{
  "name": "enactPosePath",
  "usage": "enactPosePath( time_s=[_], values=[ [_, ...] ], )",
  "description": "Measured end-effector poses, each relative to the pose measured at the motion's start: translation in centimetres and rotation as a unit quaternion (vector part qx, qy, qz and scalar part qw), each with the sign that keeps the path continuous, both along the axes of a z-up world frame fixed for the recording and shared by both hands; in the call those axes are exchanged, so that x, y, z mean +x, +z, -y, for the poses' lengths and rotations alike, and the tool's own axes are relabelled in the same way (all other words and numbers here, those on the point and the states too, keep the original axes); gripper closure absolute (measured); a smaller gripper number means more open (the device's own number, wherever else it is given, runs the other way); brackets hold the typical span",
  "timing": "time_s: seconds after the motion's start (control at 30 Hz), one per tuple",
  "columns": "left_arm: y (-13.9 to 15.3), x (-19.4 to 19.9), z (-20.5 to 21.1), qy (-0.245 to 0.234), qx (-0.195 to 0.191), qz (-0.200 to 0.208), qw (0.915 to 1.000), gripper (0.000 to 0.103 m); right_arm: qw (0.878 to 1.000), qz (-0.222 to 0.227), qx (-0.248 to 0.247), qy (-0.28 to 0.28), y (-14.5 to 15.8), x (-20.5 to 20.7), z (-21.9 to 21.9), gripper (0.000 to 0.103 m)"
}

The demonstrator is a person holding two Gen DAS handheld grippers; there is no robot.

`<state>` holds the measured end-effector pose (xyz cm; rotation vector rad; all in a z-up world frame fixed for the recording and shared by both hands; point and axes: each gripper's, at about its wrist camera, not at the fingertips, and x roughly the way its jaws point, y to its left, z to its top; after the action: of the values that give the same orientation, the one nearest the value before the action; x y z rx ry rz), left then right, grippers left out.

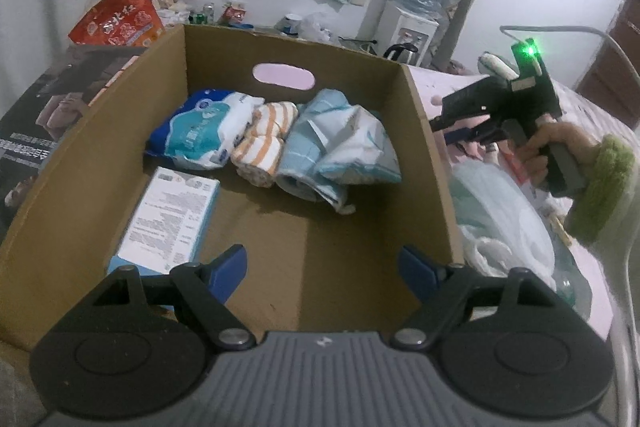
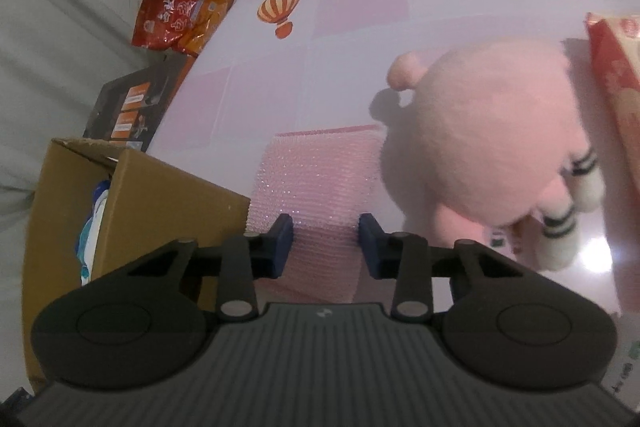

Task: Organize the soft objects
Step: 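Move the right tool to the pink textured pad and grasp it, then lift the pink pad and lower it into the cardboard box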

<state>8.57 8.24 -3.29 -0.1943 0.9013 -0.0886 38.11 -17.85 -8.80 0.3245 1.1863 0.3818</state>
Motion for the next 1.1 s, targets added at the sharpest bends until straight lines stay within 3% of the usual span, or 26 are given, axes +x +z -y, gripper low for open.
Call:
enactPosePath(
  time_s=[0.47,0.8,1.1],
  values=[
    [-1.9,-1.2,3.0,-0.024,0.003,-0.026,0.9994,0.025,0.999,0.025,0.029,-0.019,2.4,-3.3,3.0,0.076],
    [-2.3,-0.8,3.4,-0.022,-0.010,-0.041,0.9989,0.031,0.989,0.043,0.125,-0.065,4.4,-6.0,8.3,0.076],
    [-2.9,-0.3,4.0,-0.053,-0.020,-0.056,0.9968,0.036,0.981,0.061,0.169,-0.068,6.1,-7.9,10.0,0.076]
  ],
)
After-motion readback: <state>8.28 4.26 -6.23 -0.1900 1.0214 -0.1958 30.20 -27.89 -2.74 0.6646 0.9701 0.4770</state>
